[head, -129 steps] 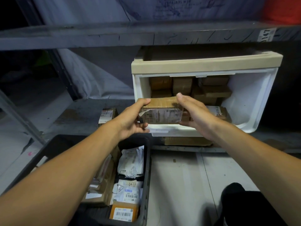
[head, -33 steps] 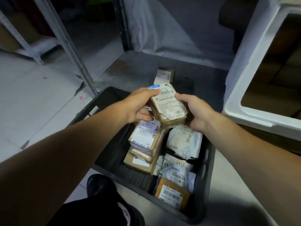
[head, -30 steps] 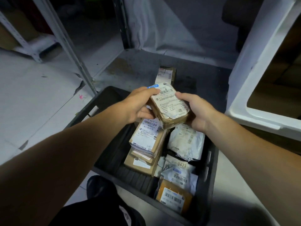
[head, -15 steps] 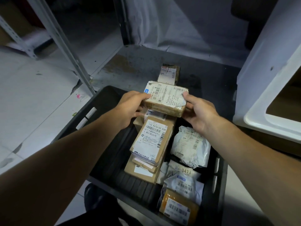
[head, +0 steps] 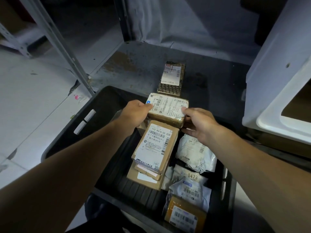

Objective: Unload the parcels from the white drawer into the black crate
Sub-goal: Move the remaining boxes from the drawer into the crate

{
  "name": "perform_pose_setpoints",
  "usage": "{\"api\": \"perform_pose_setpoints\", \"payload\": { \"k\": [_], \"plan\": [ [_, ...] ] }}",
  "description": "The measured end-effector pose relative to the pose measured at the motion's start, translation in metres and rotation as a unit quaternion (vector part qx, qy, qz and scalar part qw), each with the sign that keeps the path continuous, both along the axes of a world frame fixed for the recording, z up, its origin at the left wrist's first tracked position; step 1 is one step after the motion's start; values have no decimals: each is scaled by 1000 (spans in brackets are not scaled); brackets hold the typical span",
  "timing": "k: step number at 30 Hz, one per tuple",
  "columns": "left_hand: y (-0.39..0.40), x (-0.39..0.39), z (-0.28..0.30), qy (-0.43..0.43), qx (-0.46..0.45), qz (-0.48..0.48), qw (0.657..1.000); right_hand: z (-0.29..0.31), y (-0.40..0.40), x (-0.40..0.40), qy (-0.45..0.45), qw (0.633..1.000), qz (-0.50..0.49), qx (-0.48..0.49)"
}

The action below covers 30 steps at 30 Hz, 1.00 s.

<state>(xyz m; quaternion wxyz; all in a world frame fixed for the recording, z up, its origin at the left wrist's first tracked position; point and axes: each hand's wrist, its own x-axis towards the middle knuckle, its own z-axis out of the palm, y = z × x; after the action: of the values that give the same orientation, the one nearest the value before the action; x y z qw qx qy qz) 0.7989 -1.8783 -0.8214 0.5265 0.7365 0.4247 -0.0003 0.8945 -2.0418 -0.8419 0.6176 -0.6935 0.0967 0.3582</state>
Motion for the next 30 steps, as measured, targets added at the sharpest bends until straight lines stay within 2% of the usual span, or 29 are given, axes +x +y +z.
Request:
{"api": "perform_pose_setpoints", "payload": {
  "k": [6, 9, 11, 12, 15, 17, 19, 25, 30],
  "plan": [
    [3, -4, 8, -7, -9, -6, 1000, 11, -6, -3, -34, 999, 6, -32],
    [4, -9, 17, 6, 96, -56, 994, 22, -14, -4, -144, 984, 43, -98],
    [3, -15, 24, 35, 224, -122, 966, 34, -22, -7, -252, 948, 115, -155],
    [1, -19, 28, 48, 298, -155, 941, 42, -27, -10, -314, 917, 160, -186],
    [-8, -30, 43, 94, 482, -250, 834, 66, -42, -20, -467, 796, 266, -279],
    [-17, -36, 54, 104, 520, -286, 798, 82, -53, -28, -527, 723, 303, -329],
    [-30, -40, 67, 99, 524, -296, 793, 96, -65, -36, -561, 678, 316, -355],
    [-81, -49, 103, 64, 534, -297, 789, 131, -116, -61, -598, 636, 306, -380],
    [-136, -46, 133, 19, 546, -318, 775, 161, -180, -68, -601, 635, 254, -413]
  ]
}}
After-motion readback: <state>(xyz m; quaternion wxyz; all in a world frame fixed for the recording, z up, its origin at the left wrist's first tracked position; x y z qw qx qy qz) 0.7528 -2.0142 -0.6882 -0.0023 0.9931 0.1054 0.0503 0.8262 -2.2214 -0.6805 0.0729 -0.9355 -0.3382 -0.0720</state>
